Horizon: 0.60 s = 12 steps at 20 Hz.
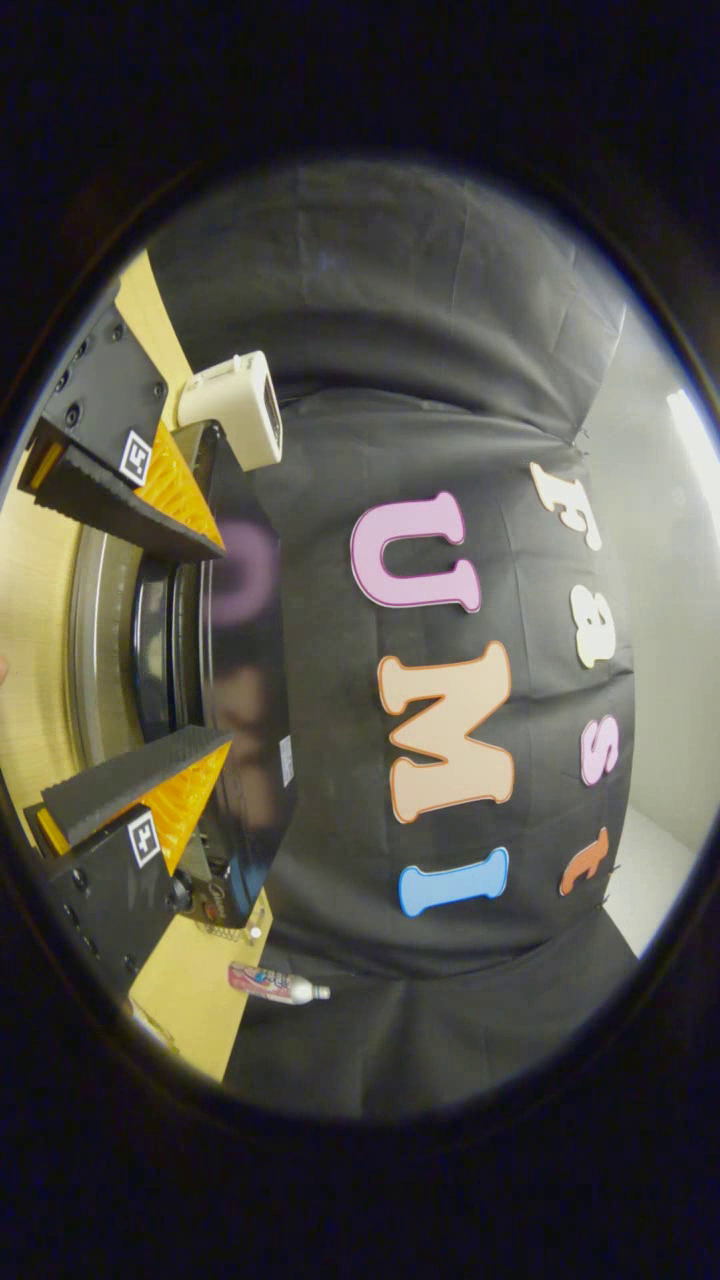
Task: Open the toaster oven, put the food inside, and close the toaster oven door.
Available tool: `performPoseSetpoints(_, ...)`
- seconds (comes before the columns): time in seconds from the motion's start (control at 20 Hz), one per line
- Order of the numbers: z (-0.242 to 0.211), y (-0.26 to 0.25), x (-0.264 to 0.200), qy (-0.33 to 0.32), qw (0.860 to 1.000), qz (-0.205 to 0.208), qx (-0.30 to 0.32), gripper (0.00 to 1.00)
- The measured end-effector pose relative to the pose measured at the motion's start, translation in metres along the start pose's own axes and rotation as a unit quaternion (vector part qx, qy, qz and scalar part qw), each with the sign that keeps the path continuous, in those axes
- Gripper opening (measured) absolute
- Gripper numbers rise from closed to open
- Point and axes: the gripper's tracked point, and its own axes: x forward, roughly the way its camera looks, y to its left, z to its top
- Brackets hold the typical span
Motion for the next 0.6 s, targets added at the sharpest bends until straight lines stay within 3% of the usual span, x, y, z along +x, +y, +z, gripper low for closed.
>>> performPoseSetpoints(0.6,-0.049,-0.001,-0.094,0.07,0.997,0.017,-0.009,1.0)
